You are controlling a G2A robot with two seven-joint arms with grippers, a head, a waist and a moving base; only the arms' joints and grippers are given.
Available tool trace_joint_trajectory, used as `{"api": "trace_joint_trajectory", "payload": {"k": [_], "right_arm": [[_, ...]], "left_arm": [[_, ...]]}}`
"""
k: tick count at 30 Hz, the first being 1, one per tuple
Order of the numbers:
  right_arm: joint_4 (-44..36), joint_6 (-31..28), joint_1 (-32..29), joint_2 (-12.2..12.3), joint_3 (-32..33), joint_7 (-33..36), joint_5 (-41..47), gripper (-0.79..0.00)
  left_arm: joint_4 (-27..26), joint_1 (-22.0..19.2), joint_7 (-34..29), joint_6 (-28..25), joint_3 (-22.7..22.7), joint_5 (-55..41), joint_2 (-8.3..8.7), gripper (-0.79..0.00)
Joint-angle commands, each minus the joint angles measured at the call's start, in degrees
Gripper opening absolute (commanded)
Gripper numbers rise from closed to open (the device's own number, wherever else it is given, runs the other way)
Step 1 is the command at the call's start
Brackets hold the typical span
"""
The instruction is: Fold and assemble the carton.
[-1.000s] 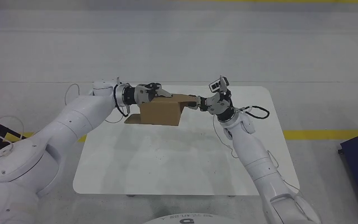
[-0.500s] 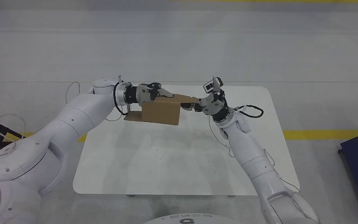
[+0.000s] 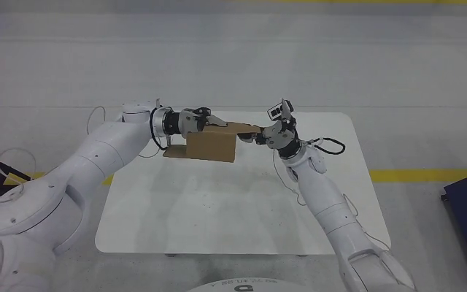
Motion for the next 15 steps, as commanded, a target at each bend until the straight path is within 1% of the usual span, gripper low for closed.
{"api": "trace_joint_trajectory", "payload": {"k": [1,5,8,11,15], "right_arm": [[-0.16,0.52,-0.57,0.29,2.15,1.19,2.04,0.000],[1.27,2.70,-0.09,0.78,6.34,1.09,6.42,0.000],[4.04,1.76,1.48,0.83,8.60,-1.03,8.69,0.000],[4.88,2.18,2.07,0.64,8.38,0.10,9.28,0.000],[3.77,1.99,1.70,0.34,6.19,1.62,6.18,0.000]], "left_arm": [[0.14,-0.02,-0.07,-0.07,0.00,-0.01,-0.04,-0.785],[0.19,-0.03,-0.19,-0.19,0.00,0.22,-0.11,-0.785],[0.04,0.01,-0.13,-0.13,0.00,0.59,-0.20,-0.785],[-0.05,0.04,-0.03,-0.03,0.00,1.14,-0.30,-0.785],[-0.25,0.08,0.35,0.36,0.00,1.97,-0.50,-0.785]]}}
